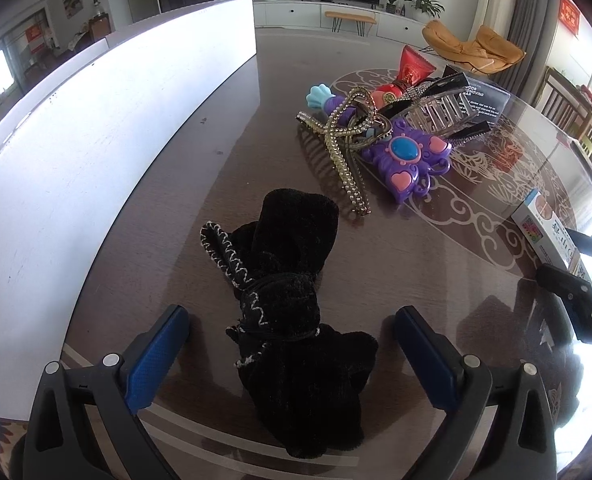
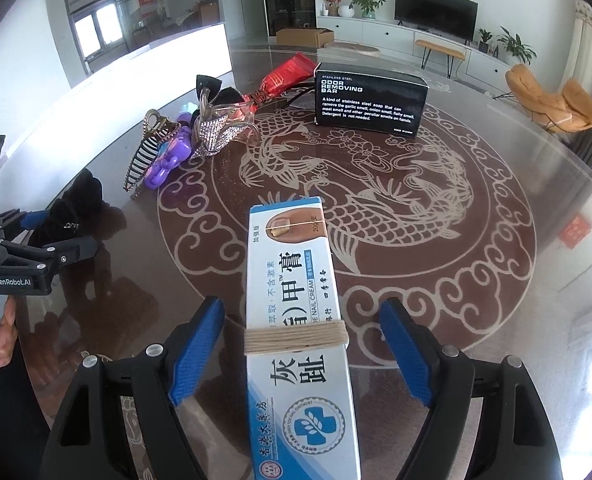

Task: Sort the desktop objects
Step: 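Carry the black bag in the left tool and ointment box in the right tool into the bin, releasing both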

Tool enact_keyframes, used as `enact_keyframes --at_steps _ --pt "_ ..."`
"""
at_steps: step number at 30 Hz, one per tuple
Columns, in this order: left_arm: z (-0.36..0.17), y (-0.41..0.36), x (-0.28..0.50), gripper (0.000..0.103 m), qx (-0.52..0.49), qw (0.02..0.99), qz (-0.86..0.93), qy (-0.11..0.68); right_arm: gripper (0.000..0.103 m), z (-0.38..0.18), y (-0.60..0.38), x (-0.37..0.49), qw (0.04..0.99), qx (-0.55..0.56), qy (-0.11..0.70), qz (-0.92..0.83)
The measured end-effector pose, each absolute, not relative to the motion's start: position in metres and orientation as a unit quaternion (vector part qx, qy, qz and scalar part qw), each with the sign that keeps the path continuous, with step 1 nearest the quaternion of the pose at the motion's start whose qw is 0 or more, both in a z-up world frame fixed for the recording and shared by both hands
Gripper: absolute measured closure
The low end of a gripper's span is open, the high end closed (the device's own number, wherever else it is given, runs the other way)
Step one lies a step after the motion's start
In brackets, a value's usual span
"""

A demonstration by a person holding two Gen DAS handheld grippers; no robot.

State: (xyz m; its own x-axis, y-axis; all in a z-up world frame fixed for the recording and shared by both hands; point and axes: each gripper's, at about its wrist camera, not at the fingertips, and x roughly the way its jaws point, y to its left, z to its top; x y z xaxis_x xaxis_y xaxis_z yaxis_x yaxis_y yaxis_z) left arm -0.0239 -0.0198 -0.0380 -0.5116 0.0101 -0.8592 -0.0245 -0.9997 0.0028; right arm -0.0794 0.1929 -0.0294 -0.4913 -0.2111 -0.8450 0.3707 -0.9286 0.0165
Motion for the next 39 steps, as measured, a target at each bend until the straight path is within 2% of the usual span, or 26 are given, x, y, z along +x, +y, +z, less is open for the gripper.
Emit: enact_keyframes --at_steps 2,4,12,19,22,29,32,36,37,38,39 --pt "-0.030 -0.019 -0.020 0.067 -0.475 0.017 0.880 0.007 0.027 -0.028 0.184 -0.083 0.175 0.479 0.104 -0.854" --pt "-0.026 -0.026 -0.016 0.068 -0.473 0.042 0.880 -0.026 0.061 -0.022 0.182 -0.085 0.166 0.495 0.107 -0.846" --pt "0.020 -0.067 0.017 0.068 -0.403 0.056 0.906 -0.118 0.061 0.018 0.182 -0.069 0.175 0.467 0.088 -0.862" --pt "0.083 -0.159 0.025 0.068 -0.349 -0.011 0.922 -0.166 0.061 0.075 0.110 -0.105 0.230 0.423 0.097 -0.871" --pt "0.098 -0.207 0.011 0.068 -0.342 -0.062 0.924 -0.161 0.061 0.105 0.058 -0.128 0.267 0.396 0.093 -0.874" --pt "0.072 -0.285 -0.034 0.068 -0.388 -0.128 0.895 -0.178 0.061 0.155 -0.100 -0.162 0.364 0.346 0.086 -0.860" --pt "0.053 -0.292 -0.047 0.068 -0.414 -0.132 0.884 -0.174 0.061 0.146 -0.160 -0.174 0.382 0.348 0.096 -0.851" --pt "0.034 -0.294 -0.059 0.067 -0.448 -0.135 0.868 -0.167 0.061 0.105 -0.212 -0.193 0.374 0.373 0.107 -0.842" --pt "0.032 -0.295 -0.061 0.063 -0.456 -0.134 0.863 -0.172 0.060 0.092 -0.219 -0.198 0.369 0.386 0.105 -0.839" --pt "0.033 -0.297 -0.064 0.048 -0.455 -0.130 0.862 -0.179 0.060 0.080 -0.225 -0.203 0.365 0.401 0.103 -0.834" --pt "0.034 -0.300 -0.065 0.040 -0.453 -0.131 0.863 -0.182 0.055 0.066 -0.226 -0.207 0.360 0.419 0.100 -0.828"
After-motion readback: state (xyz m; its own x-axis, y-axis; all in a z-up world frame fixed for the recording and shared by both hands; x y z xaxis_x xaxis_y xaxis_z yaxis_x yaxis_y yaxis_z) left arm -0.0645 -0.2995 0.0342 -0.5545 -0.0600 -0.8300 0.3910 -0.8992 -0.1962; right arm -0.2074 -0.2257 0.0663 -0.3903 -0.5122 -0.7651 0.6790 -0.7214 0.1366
